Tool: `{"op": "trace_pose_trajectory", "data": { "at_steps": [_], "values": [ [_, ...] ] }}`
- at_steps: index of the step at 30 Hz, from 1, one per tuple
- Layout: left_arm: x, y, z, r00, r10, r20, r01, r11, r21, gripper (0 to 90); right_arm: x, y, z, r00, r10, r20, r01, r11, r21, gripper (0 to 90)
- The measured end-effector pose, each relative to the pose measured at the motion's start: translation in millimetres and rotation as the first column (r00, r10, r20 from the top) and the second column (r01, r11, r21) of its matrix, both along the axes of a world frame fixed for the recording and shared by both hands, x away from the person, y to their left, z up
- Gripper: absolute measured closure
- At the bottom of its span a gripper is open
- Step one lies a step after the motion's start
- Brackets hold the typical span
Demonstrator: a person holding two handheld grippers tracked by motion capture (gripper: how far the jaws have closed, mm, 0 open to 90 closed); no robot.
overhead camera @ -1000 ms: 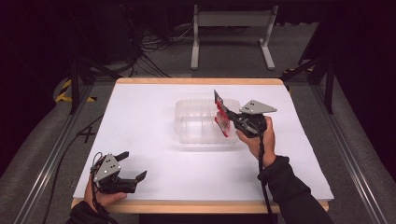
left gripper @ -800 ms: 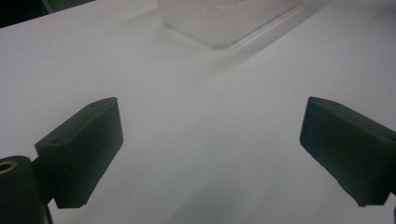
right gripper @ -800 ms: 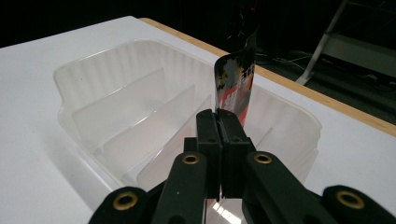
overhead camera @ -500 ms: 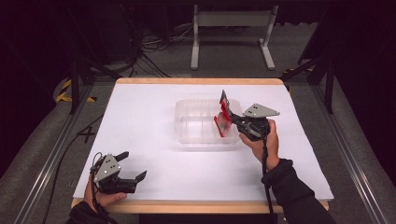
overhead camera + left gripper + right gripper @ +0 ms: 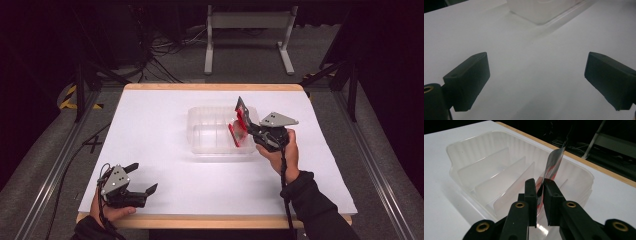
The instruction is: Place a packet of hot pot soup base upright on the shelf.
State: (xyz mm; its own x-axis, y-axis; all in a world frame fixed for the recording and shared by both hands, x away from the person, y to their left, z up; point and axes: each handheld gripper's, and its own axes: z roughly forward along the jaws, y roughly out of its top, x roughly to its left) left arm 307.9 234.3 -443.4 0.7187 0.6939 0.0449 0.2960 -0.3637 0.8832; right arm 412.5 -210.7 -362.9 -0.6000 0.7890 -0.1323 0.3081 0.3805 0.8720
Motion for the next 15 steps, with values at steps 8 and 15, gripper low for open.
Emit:
{"op": "trace_pose_trajectory", "data": {
  "at_steps": [8,15],
  "values": [
    [0.0,0.4,-0.1,1.0,-0.002,-0.002,0.002,1.0,-0.002,6.6,1.5,-0.5,-0.5,1.0,-0.004,0.0,0.004,1.0,-0.008,76.1],
    [-0.2,-0.3,-0.2,1.0,-0.006,-0.001,0.006,1.0,0.001,6.8,0.7,-0.3,2.2,1.0,-0.001,0.006,0.001,1.0,-0.019,73.8]
  ]
}}
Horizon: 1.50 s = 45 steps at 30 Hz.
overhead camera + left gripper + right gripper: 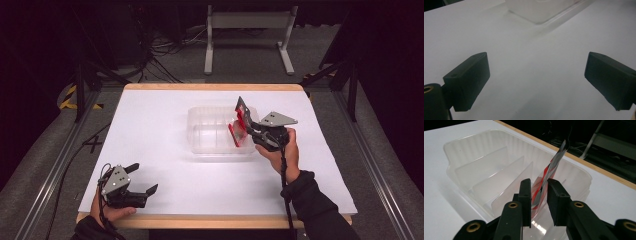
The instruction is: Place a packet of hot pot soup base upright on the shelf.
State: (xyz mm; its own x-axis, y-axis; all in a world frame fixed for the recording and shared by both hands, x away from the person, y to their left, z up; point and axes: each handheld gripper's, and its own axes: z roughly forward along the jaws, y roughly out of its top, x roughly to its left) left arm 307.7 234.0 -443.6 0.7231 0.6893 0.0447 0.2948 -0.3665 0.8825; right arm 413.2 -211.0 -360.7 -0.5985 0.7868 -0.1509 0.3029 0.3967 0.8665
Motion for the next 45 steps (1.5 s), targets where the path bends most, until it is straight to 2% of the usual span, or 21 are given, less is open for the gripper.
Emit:
{"op": "trace_pose_trajectory", "data": {
  "at_steps": [5,7,14,16,20,24,30,34,39,42,45],
  "values": [
    [-0.2,-0.8,-0.1,1.0,-0.005,0.001,0.005,1.0,0.005,7.2,-3.6,-2.0,5.6,0.9995,0.016,0.027,-0.016,1.0,-0.027,69.7],
    [-0.3,-1.0,0.0,1.0,0.0,0.003,0.0,1.0,0.009,7.2,-5.4,-3.1,8.0,0.9991,0.021,0.037,-0.019,0.998,-0.055,69.0],
    [0.7,-1.3,-0.9,0.9996,0.029,0.006,-0.029,0.9987,0.042,8.8,-11.2,-9.7,16.2,0.9972,0.061,0.042,-0.057,0.994,-0.091,67.0],
    [0.6,-1.5,-1.6,0.9994,0.033,0.011,-0.034,0.998,0.054,9.1,-14.5,-12.3,19.3,0.9962,0.079,0.038,-0.074,0.99,-0.124,66.5],
    [0.5,-1.6,-1.4,0.9992,0.038,0.015,-0.039,0.9976,0.057,9.1,-18.3,-14.4,21.1,0.9947,0.094,0.041,-0.087,0.984,-0.154,66.1],
    [0.1,-2.5,-1.9,0.9994,0.033,0.01,-0.034,0.9965,0.077,9.2,-23.1,-18.6,21.0,0.9928,0.113,0.041,-0.104,0.981,-0.164,66.3],
    [0.2,-2.6,-2.3,0.999,0.042,0.014,-0.043,0.9957,0.082,9.0,-31.9,-28.1,21.2,0.9914,0.122,0.047,-0.112,0.979,-0.168,63.8],
    [0.7,-1.9,-2.6,0.9989,0.044,0.012,-0.045,0.9958,0.08,8.8,-38.7,-36.3,19.0,0.9897,0.132,0.056,-0.118,0.972,-0.203,63.3],
    [0.2,-2.5,-2.8,0.999,0.043,0.012,-0.044,0.9953,0.086,8.6,-42.0,-42.5,16.2,0.9894,0.134,0.055,-0.12,0.969,-0.215,63.1],
    [0.1,-3.3,-3.4,0.9985,0.053,0.014,-0.054,0.9943,0.092,8.1,-45.6,-46.5,13.1,0.9884,0.137,0.065,-0.118,0.964,-0.24,60.1],
    [-0.2,-3.6,-3.0,0.9986,0.052,0.013,-0.053,0.9943,0.093,7.9,-48.9,-52.1,9.1,0.9867,0.149,0.066,-0.129,0.963,-0.236,57.3]
  ]
}}
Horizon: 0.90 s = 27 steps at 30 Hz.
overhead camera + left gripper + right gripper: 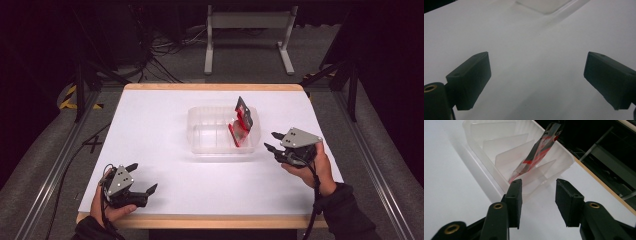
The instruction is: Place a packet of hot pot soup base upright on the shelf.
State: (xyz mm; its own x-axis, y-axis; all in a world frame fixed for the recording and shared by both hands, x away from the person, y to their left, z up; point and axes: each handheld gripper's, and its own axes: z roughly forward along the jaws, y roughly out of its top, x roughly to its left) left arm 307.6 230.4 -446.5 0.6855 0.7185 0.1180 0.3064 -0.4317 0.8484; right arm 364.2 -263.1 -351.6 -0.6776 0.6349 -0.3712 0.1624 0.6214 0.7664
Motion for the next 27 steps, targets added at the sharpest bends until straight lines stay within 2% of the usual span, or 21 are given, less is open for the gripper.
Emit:
{"op": "trace_pose_trajectory", "data": {
  "at_steps": [6,9,15,16,20,27],
  "values": [
    [-0.3,0.7,0.6,0.9998,0.009,0.017,-0.01,0.9998,0.018,7.9,-3.3,-9.0,-9.7,0.9998,-0.015,-0.01,0.015,1.0,-0.014,52.0],
    [-0.8,0.7,0.6,0.9998,0.012,0.015,-0.012,0.9998,0.013,7.9,-5.3,-12.8,-15.7,0.9996,-0.013,-0.023,0.013,1.0,-0.022,50.0],
    [-1.3,0.2,0.7,0.9998,0.006,0.018,-0.006,0.9999,0.015,8.1,-8.3,-22.6,-26.1,0.9977,-0.06,-0.03,0.058,0.997,-0.045,41.4],
    [-1.4,0.1,0.5,0.9998,0.005,0.018,-0.005,0.9999,0.014,8.1,-8.4,-25.8,-27.4,0.9963,-0.081,-0.03,0.079,0.996,-0.04,39.3],
    [-1.7,-0.2,-0.3,1.0,0.002,0.008,-0.002,0.9998,0.022,8.0,-9.3,-34.1,-30.3,0.9949,-0.095,-0.033,0.095,0.995,-0.016,34.5],
    [-1.0,-0.5,-1.7,1.0,-0.005,0.005,0.005,0.9996,0.029,7.9,-15.7,-50.2,-39.3,0.9953,-0.093,-0.028,0.093,0.996,0.01,28.1]
  ]
}}
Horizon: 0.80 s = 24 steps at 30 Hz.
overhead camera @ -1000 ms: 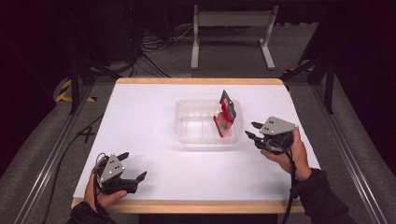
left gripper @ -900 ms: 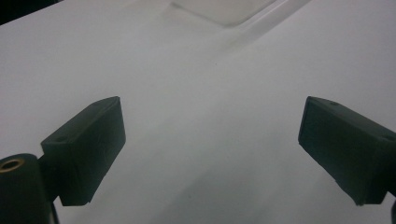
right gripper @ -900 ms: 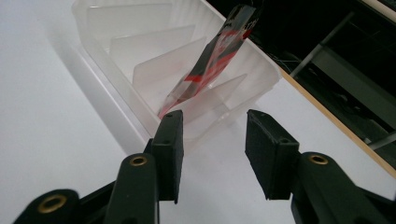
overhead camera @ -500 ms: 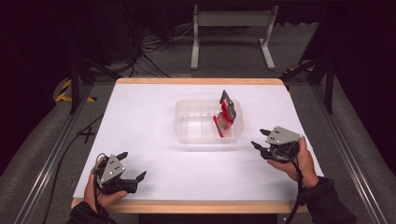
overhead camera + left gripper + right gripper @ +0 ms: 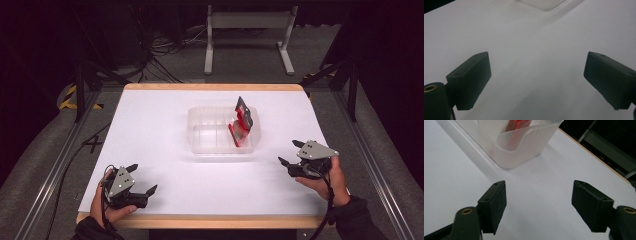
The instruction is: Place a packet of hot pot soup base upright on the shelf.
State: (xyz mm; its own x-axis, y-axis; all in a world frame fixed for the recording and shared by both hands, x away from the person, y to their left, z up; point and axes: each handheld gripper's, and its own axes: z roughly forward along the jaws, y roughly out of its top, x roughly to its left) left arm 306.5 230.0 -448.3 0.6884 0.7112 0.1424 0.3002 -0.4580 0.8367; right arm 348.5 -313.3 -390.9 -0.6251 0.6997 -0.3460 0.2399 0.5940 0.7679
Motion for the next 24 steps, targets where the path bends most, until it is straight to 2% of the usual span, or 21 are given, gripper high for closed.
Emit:
{"op": "trace_pose_trajectory", "data": {
  "at_steps": [2,4,7,13,19,24],
  "values": [
    [-0.1,0.2,0.4,1.0,0.005,0.005,-0.005,1.0,0.002,7.9,-2.2,-3.5,-2.8,1.0,0.003,0.005,-0.003,1.0,0.003,27.5],
    [-0.4,0.4,0.5,1.0,0.006,0.004,-0.006,1.0,-0.003,7.9,-6.3,-6.3,-4.8,0.9994,0.007,0.033,-0.007,1.0,0.003,27.3],
    [-0.3,1.2,0.4,1.0,0.007,0.005,-0.007,1.0,0.0,7.8,-11.5,-10.1,-7.8,0.9986,0.017,0.05,-0.017,1.0,0.009,26.4],
    [0.4,4.1,0.4,0.9998,0.017,0.007,-0.017,0.9998,-0.003,6.8,-17.0,-15.9,-15.5,0.9992,0.01,0.04,-0.01,1.0,0.004,21.9],
    [1.0,6.4,-0.1,0.9996,0.025,0.01,-0.025,0.9997,-0.007,6.7,-22.1,-23.3,-19.2,0.999,-0.011,0.043,0.01,0.999,0.031,18.1],
    [1.5,7.8,0.0,0.9993,0.032,0.019,-0.032,0.9995,0.002,6.7,-27.8,-32.2,-26.5,0.9978,-0.048,0.046,0.045,0.996,0.081,13.4]
  ]
}}
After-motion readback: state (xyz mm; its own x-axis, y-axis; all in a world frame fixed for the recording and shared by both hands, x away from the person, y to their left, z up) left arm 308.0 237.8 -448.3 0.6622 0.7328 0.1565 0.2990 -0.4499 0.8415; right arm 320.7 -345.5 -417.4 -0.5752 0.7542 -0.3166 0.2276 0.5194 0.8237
